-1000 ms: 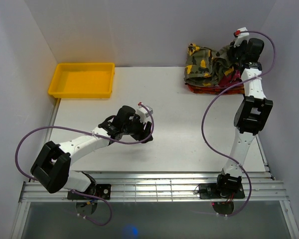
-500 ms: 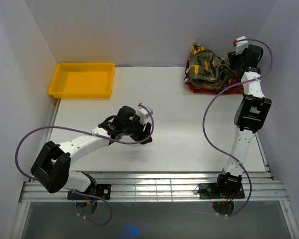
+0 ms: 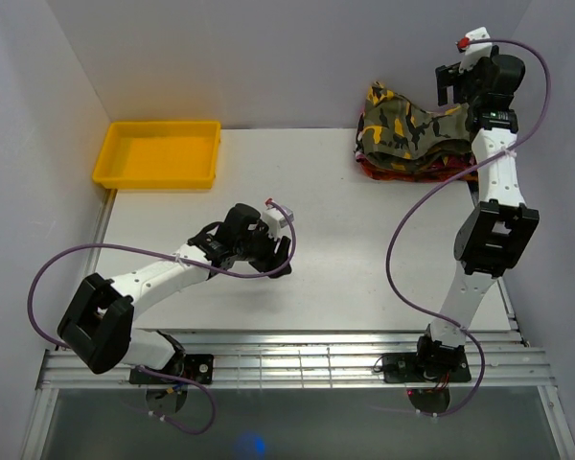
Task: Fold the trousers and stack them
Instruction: Neatly place the folded trousers to the corner
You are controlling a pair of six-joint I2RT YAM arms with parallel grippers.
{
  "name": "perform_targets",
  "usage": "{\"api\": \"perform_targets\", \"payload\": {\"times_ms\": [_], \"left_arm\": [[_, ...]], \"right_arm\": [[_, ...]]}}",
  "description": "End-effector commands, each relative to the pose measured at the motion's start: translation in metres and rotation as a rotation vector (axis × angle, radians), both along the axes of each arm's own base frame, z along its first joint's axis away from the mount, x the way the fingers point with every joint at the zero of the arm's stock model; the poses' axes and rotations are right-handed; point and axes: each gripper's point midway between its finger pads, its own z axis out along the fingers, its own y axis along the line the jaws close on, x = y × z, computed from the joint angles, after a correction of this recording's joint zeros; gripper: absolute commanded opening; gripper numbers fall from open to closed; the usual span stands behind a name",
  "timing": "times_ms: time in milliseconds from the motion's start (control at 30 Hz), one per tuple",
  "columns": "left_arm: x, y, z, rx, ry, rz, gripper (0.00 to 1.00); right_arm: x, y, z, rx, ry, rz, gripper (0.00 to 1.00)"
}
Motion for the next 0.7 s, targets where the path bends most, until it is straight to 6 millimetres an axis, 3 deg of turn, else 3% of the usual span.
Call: {"api": "perform_targets", "payload": {"times_ms": [0, 133, 167, 200, 233, 267, 300, 433, 500, 567, 667], "left_arm": [[0.010, -0.007, 0.032, -0.054, -0.079, -0.009, 0.66], [0.016, -0.011, 0.035, -0.059, -0.092, -0.002, 0.66], [0.017, -0.012, 0.037, -0.063, -0.097, -0.004, 0.66], [0.017, -0.011, 0.037, -0.062, -0.098, -0.002, 0.66], [0.018, -0.011, 0.038, -0.064, -0.102, -0.001, 0.66], [0.018, -0.011, 0.039, -0.065, -0.102, 0.002, 0.66], [0.020, -0.010, 0.039, -0.065, -0.105, 0.007, 0.66], [0.026, -0.002, 0.039, -0.067, -0.094, 0.043, 0.68], [0.028, 0.002, 0.036, -0.068, -0.065, 0.061, 0.68], [0.032, 0.008, 0.037, -0.083, -0.037, 0.073, 0.70], [0.033, 0.014, 0.040, -0.099, -0.018, 0.071, 0.70]], "right_arm": [[-0.027, 0.074, 0.021, 0.087, 0.005, 0.177, 0.90], [-0.020, 0.093, -0.032, 0.252, 0.172, 0.178, 0.96], [-0.015, 0.090, -0.028, 0.287, 0.178, 0.163, 0.96], [-0.012, 0.089, -0.053, 0.364, 0.246, 0.138, 0.96], [-0.011, 0.087, -0.059, 0.382, 0.257, 0.131, 0.94], [-0.015, 0.086, -0.083, 0.391, 0.301, 0.118, 0.92], [-0.016, 0.084, -0.090, 0.388, 0.310, 0.107, 0.91], [-0.024, 0.063, -0.136, 0.409, 0.399, 0.066, 0.90], [-0.025, 0.041, -0.157, 0.386, 0.427, 0.017, 0.90], [-0.027, 0.021, -0.168, 0.362, 0.440, 0.000, 0.90], [-0.029, 0.009, -0.171, 0.310, 0.444, -0.003, 0.90]]}}
